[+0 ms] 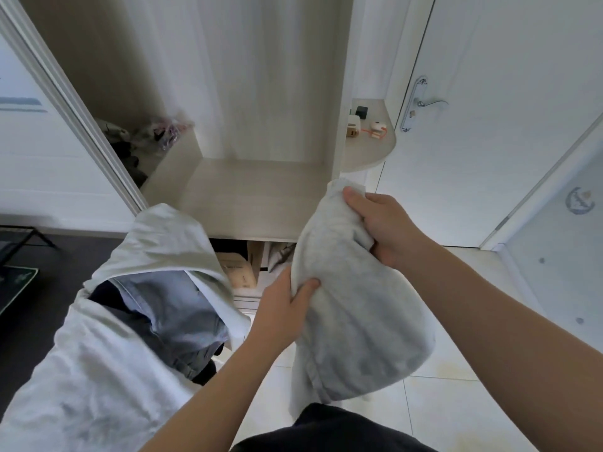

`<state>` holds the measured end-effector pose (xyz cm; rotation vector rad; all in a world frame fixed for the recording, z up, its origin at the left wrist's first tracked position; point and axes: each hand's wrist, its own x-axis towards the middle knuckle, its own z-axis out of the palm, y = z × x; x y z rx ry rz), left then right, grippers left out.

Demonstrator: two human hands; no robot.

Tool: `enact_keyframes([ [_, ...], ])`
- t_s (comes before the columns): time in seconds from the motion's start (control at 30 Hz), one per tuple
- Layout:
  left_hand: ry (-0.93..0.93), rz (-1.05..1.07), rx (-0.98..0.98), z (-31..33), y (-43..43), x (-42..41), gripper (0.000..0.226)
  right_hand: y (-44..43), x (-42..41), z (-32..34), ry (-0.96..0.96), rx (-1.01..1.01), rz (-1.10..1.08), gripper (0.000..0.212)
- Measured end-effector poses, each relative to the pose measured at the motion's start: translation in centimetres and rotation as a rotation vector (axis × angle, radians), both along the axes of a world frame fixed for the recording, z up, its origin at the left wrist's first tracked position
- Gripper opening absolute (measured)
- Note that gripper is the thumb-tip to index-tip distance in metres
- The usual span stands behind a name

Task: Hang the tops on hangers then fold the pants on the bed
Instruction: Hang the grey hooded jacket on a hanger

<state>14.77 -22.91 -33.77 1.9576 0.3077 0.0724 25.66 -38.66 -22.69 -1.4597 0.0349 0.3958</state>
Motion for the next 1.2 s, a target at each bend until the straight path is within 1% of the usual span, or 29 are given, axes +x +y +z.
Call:
enact_keyframes([
  [0.07,-0.011,0.042,-0.134,0.4,0.1,1.2,0.007,-0.7,0.4,-0.2,-0.047,-0.017,0.004,0.02],
  [0.1,-0.004,0.094,-0.231,0.7,0.1,1.6,0.007,-1.2,0.1,-0.5,-0.102,-0.065,0.036,0.024],
  [0.13,0.006,0.157,-0.325,1.0,0.1,2.0,0.008,-1.8,-0.5,-0.9,-0.181,-0.152,0.093,0.038],
  [0.17,0.016,0.214,-0.411,1.3,0.1,2.4,0.009,-2.4,-1.7,-1.3,-0.276,-0.265,0.166,0.056],
  [0.23,0.055,0.319,-0.568,2.1,0.4,3.1,0.009,-3.3,-5.1,-2.8,-0.416,-0.561,0.331,0.097],
  [0.27,0.078,0.368,-0.635,2.6,0.5,3.4,0.009,-3.6,-7.1,-4.2,-0.449,-0.698,0.418,0.117],
  [0.3,0.099,0.406,-0.691,3.1,0.7,3.7,0.013,-3.7,-9.1,-5.8,-0.454,-0.813,0.476,0.132],
  [0.33,0.121,0.43,-0.737,3.6,0.9,4.1,0.02,-3.5,-11.0,-7.2,-0.452,-0.901,0.497,0.138],
  [0.4,0.192,0.445,-0.803,4.4,0.8,4.6,0.033,-2.2,-12.9,-9.2,-0.471,-0.994,0.434,0.135],
  [0.43,0.229,0.438,-0.82,4.7,0.7,4.8,0.034,-1.5,-12.8,-9.7,-0.497,-1.012,0.369,0.127],
  [0.47,0.249,0.426,-0.833,4.9,0.6,4.9,0.033,-1.1,-12.0,-9.8,-0.508,-0.985,0.294,0.113],
  [0.53,0.217,0.406,-0.826,5.3,0.6,5.1,0.026,-1.6,-9.0,-9.4,-0.476,-0.849,0.161,0.074],
  [0.57,0.184,0.402,-0.796,5.4,0.9,5.2,0.022,-2.2,-7.5,-8.8,-0.454,-0.799,0.124,0.062],
  [0.6,0.154,0.397,-0.741,5.4,1.3,5.2,0.019,-2.9,-6.1,-7.9,-0.457,-0.786,0.079,0.056],
  [0.63,0.143,0.387,-0.659,5.3,2.0,5.2,0.018,-3.7,-4.9,-6.7,-0.491,-0.79,0.027,0.052],
  [0.7,0.135,0.335,-0.451,5.3,2.8,5.0,0.026,-4.4,-2.8,-4.0,-0.601,-0.768,-0.044,0.044],
  [0.73,0.101,0.298,-0.288,5.1,3.0,4.9,0.032,-4.3,-1.8,-2.5,-0.646,-0.745,-0.047,0.044],
  [0.8,0.0,0.207,0.266,4.5,3.3,4.6,0.039,-3.6,-0.2,0.0,-0.708,-0.725,-0.013,0.046],
  [0.83,-0.07,0.19,0.495,4.3,3.2,4.5,0.04,-3.2,0.6,1.0,-0.739,-0.726,0.009,0.048],
  [0.87,-0.165,0.223,0.548,4.2,3.3,4.3,0.04,-2.8,1.2,2.0,-0.766,-0.723,0.025,0.05],
  [0.9,-0.251,0.237,0.521,4.3,3.4,4.0,0.039,-2.4,1.7,3.0,-0.784,-0.712,0.04,0.052],
  [0.93,-0.296,0.22,0.422,4.2,3.3,3.7,0.043,-2.0,2.2,3.9,-0.802,-0.696,0.066,0.054],
  [0.97,-0.284,0.162,0.301,3.7,3.2,3.4,0.048,-1.6,2.8,4.8,-0.825,-0.684,0.103,0.055],
  [1.0,-0.248,0.109,0.17,3.2,2.9,3.1,0.048,-1.2,3.2,5.6,-0.843,-0.681,0.143,0.055],
  [1.03,-0.225,0.084,0.036,2.9,2.6,2.8,0.046,-0.7,3.6,6.2,-0.848,-0.689,0.18,0.055],
  [1.1,-0.239,0.064,-0.216,2.3,2.4,2.3,0.043,0.2,3.9,6.5,-0.824,-0.696,0.224,0.055],
  [1.13,-0.264,0.026,-0.26,2.3,2.5,2.2,0.036,0.5,3.8,6.3,-0.804,-0.679,0.221,0.055],
  [1.17,-0.271,-0.023,-0.226,2.4,2.5,2.2,0.026,0.8,3.7,6.1,-0.783,-0.652,0.211,0.055],
  [1.2,-0.237,-0.078,-0.155,2.2,2.5,2.2,0.023,1.2,3.6,6.0,-0.767,-0.625,0.205,0.056],
])
